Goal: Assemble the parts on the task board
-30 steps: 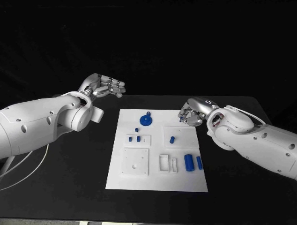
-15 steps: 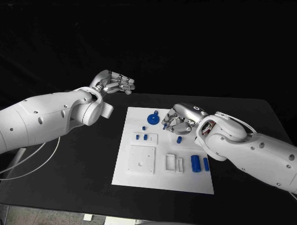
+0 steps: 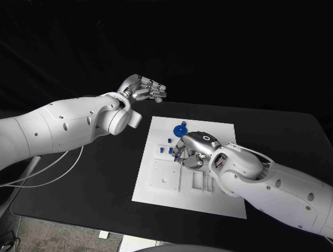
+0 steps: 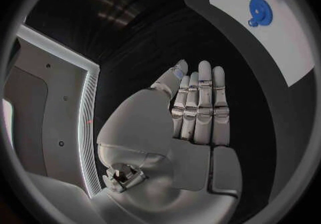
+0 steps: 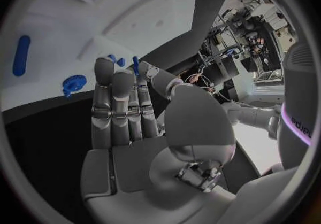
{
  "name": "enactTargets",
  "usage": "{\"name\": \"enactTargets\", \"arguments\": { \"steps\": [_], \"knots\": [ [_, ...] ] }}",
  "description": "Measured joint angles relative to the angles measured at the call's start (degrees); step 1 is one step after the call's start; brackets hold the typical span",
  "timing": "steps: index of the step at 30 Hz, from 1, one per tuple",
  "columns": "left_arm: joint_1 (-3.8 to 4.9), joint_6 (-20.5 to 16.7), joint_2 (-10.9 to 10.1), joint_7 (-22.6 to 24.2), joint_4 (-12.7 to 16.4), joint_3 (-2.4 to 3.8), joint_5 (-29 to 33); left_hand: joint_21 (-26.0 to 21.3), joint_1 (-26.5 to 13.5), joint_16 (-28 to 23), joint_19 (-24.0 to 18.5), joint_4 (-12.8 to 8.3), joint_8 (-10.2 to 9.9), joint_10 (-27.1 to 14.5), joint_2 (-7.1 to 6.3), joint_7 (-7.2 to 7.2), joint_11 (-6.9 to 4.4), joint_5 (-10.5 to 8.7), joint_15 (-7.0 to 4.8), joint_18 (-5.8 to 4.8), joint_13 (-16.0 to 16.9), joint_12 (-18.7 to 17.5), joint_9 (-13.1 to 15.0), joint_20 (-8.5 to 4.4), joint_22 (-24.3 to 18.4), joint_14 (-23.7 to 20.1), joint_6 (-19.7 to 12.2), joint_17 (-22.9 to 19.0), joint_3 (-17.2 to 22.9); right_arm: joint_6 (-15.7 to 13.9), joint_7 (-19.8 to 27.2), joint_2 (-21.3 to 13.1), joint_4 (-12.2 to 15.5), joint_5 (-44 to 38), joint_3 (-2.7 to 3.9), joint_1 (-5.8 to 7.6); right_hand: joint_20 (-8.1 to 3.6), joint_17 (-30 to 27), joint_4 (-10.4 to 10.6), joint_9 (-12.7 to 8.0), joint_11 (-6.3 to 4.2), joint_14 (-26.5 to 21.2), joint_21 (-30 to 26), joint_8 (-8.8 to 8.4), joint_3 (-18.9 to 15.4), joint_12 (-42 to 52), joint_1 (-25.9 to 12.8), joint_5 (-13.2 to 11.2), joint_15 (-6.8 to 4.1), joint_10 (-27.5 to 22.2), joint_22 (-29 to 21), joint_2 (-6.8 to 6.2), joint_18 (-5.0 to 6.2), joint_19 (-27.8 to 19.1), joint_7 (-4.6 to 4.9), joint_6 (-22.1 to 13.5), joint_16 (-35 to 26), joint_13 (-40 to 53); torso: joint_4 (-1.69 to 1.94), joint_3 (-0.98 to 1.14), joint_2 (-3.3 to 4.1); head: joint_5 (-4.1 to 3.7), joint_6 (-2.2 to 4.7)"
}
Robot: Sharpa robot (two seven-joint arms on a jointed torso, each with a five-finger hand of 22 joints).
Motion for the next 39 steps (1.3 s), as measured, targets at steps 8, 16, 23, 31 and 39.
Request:
{"name": "enactTargets", "arguments": {
  "steps": [8, 16, 23, 31, 39],
  "knots": [
    [0.0, 0.0, 0.4, 0.0, 0.1, 0.0, 0.1, 0.0, 0.0, 0.0, 0.0, 0.2, 0.0, 0.0, 0.0, 0.0, 0.0, 0.0, 0.0, 0.01, 0.0, 0.0, 0.0, 0.0, -0.1, 0.0, 0.0, 0.1, -0.2, -0.5, -0.6, 2.0, -2.8, -2.9, -1.77, -0.87, -0.11, 0.0, -0.2, 0.0, 0.0, 0.1, 0.0, -0.02, 0.2, 0.2, 0.0, -0.2, -0.12, 0.0, 0.2, 0.01, 0.01, -0.1, 0.0, 0.0, 0.0, 0.0, 0.03, 0.07, 0.08, 0.7, -0.4],
    [0.0, 0.0, 0.6, 0.0, 0.3, 0.0, 0.1, 0.0, 0.0, 0.0, 0.0, 0.2, 0.0, 0.0, 0.0, 0.0, 0.0, 0.0, 0.0, 0.01, 0.0, 0.0, 0.0, 0.0, -0.1, 0.0, 0.0, 0.1, -0.2, -1.0, -0.9, 2.7, -3.7, -4.5, -2.23, -1.12, -0.1, 0.0, -0.2, 0.0, 0.01, 0.2, 0.0, -0.03, 0.1, 0.2, 0.0, -0.2, -0.06, 0.0, 0.3, 0.02, 0.01, -0.1, 0.0, 0.0, 0.0, -0.1, 0.13, 0.08, 0.14, 1.14, -0.8],
    [0.0, 0.1, 0.7, 0.0, 0.3, 0.0, 0.1, 0.0, 0.0, 0.0, 0.0, 0.2, 0.0, 0.0, 0.0, 0.0, 0.0, 0.0, 0.0, 0.01, 0.0, 0.0, 0.0, 0.0, -0.1, 0.0, 0.0, 0.1, -0.2, -1.0, -0.9, 3.2, -4.3, -5.1, -2.78, -1.48, -0.1, 0.0, -0.2, 0.0, 0.09, 0.2, 0.0, -0.04, 0.1, 0.2, 0.1, -0.3, -0.05, -0.1, 0.3, 0.08, 0.02, -0.1, 0.01, 0.0, 0.0, -0.1, 0.05, 0.1, 0.14, 1.28, -1.07],
    [0.0, 0.1, 0.7, 0.0, 0.3, 0.0, 0.2, 0.0, -0.2, 0.0, 0.0, 0.2, 0.0, -0.2, 0.22, 0.0, 0.21, 0.0, 0.0, 0.01, 0.0, 0.0, 0.0, 0.0, -0.4, 0.0, 0.0, 0.2, -0.2, -1.0, -1.0, 3.4, -4.6, -5.3, -3.01, -1.92, -0.09, 0.1, -0.2, 0.0, 0.1, 0.2, 0.0, -0.09, 0.1, 0.2, 0.1, -0.3, -0.04, -0.1, 0.4, 0.08, 0.02, -0.1, 0.01, 0.0, 0.0, 0.0, 0.06, 0.11, 0.12, 1.25, -1.2],
    [0.0, 0.1, 0.7, 0.0, 0.3, 0.0, 0.2, 0.0, -0.2, 0.0, 0.0, 0.2, 0.0, -0.2, 0.22, 0.0, 0.21, 0.0, 0.0, 0.01, 0.0, 0.0, 0.0, 0.0, -0.4, 0.0, 0.0, 0.1, -0.2, -1.0, -1.0, 3.4, -4.6, -5.4, -3.01, -1.95, -0.09, 0.1, -0.2, 0.0, 0.1, 0.2, 0.0, 0.02, 0.1, 0.2, 0.1, -0.3, -0.03, -0.1, 0.4, 0.08, 0.03, -0.1, 0.09, -0.1, 0.0, 0.0, 0.06, 0.08, 0.09, 1.11, -1.41]
  ]
}}
